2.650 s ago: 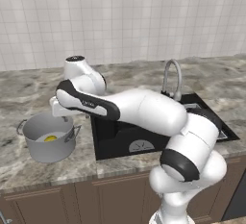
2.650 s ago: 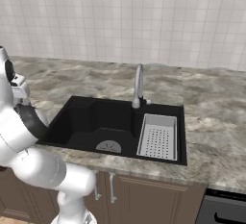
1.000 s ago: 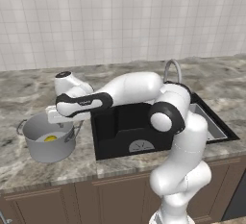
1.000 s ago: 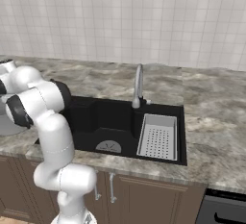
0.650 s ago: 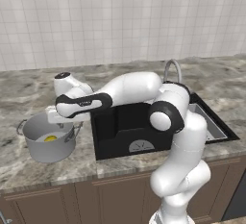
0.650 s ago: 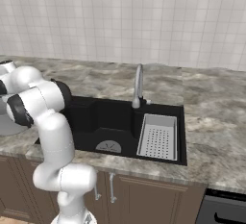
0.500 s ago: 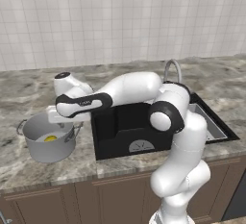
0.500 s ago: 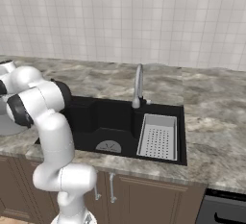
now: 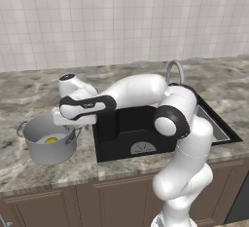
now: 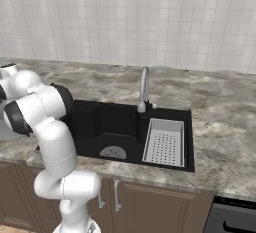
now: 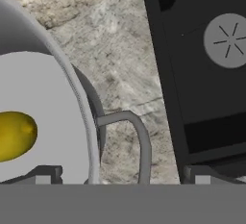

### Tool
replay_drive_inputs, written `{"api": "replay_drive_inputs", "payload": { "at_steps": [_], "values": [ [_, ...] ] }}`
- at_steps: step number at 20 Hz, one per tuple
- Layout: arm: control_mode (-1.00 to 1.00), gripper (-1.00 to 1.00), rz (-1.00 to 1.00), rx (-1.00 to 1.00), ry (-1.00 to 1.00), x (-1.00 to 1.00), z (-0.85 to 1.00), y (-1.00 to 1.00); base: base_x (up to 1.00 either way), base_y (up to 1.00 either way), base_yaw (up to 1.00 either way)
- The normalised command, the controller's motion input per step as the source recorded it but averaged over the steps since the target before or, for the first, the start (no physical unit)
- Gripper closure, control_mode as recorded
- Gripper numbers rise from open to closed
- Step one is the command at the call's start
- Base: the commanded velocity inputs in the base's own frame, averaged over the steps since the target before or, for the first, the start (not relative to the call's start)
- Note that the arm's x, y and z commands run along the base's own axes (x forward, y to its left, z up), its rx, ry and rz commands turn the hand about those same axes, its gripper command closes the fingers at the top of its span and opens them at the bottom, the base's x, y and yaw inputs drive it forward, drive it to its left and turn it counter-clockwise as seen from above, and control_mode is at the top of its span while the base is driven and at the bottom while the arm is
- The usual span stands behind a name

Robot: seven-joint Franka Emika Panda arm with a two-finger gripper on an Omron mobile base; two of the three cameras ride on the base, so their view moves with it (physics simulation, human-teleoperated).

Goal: Dump the lemon from the pot into the sink. Then turn on the water and wash the lemon. Then turn off the water and put the lemon back in the pot.

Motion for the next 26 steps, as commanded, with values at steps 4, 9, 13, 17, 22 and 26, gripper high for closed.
{"api": "replay_drive_inputs", "payload": {
  "at_steps": [4,9,13,17,22,26],
  "values": [
    [-1.00,-1.00,0.00,0.00,0.00,0.00,-0.25,0.00,0.00,0.00,0.00],
    [-1.00,-1.00,0.00,0.00,0.00,0.01,-0.33,0.00,0.00,0.00,0.00],
    [-1.00,-1.00,0.00,0.00,0.00,0.12,-0.45,0.03,0.00,0.00,0.00],
    [-1.00,1.00,-0.01,0.00,0.00,0.04,-0.42,0.06,0.00,0.00,0.00],
    [-1.00,1.00,-0.08,0.00,0.00,0.00,-0.06,0.01,0.00,0.00,0.00],
    [-1.00,1.00,-0.10,0.00,0.00,0.00,0.36,-0.03,0.00,0.00,0.00]
  ]
}}
